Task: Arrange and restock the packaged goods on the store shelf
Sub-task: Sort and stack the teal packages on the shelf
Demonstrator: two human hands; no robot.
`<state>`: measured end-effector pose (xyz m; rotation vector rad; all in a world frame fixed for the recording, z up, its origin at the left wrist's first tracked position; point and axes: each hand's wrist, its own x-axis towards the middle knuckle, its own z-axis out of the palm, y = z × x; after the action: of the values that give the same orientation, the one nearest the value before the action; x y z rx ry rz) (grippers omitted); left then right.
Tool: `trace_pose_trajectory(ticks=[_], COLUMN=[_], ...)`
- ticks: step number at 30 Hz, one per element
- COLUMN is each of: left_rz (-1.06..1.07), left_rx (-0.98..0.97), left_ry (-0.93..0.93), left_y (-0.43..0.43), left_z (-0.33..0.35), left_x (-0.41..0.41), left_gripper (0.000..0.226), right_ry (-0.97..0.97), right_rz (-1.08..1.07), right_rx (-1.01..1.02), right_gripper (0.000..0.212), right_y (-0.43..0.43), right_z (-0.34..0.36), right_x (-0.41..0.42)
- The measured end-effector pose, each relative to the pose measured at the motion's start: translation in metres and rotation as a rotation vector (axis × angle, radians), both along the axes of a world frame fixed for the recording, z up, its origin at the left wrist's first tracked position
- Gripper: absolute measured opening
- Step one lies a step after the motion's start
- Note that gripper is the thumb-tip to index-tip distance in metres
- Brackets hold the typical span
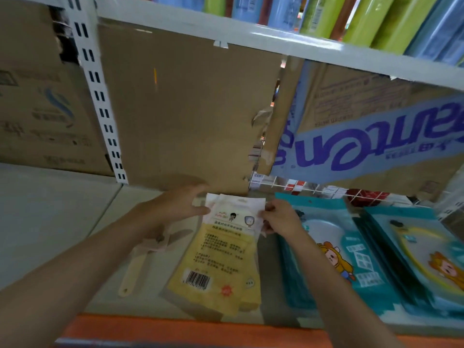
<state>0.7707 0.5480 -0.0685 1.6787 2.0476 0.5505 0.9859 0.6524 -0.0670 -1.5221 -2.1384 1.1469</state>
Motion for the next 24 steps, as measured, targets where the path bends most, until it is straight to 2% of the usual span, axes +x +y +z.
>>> trace_pose_trajectory(ticks=[2,5,7,9,11,14,20,22,24], left_rz=[-0.016,-0.013,-0.038,-0.072,-0.123,-0.190,-0.255,-0.283,-0.298], left_rx=[0.003,0.030,0.082,0.101,0.101,0.058,0.073,0.064,0.100], left_ry=[-0.078,-0.363,-0.486,-0.573,-0.648,-0.813,-0.868,-0.857,-0.856], left_y=[0.001,0.002,0.004,0.003,0.000,-0.005,-0.012,-0.013,-0.012], left_z=[-0.001,0.005,0.012,0.023,0.035,0.046,0.063,0.069,0.074], left_x=[-0.008,-0.010,-0.011,-0.014,-0.018,-0.022,-0.019,-0.015,-0.015], left_gripper=[0.070,0.082,0.077,0.082,0.089,0.088,0.079,0.065,0.066], right_ry=[0.094,0.222,0.330,0.424,0.509,0.583,0.684,0.720,0.753], right_rz=[0.025,0.009,-0.019,-0.025,0.010,0.092,0.159,0.133,0.078], right_rx=[0.042,0.059,0.003,-0.026,-0.026,-0.008,0.010,0.018,0.012], right_gripper=[0.016,0.022,0.017,0.012,0.010,0.009,0.010,0.011,0.011], right_y=[-0.006,-0.019,-0.030,-0.040,-0.049,-0.060,-0.064,-0.062,-0.060], right_z=[0.006,0.021,0.033,0.046,0.057,0.074,0.095,0.097,0.096], right_x=[0.001,0.003,0.003,0.003,0.001,-0.002,-0.003,-0.003,-0.003])
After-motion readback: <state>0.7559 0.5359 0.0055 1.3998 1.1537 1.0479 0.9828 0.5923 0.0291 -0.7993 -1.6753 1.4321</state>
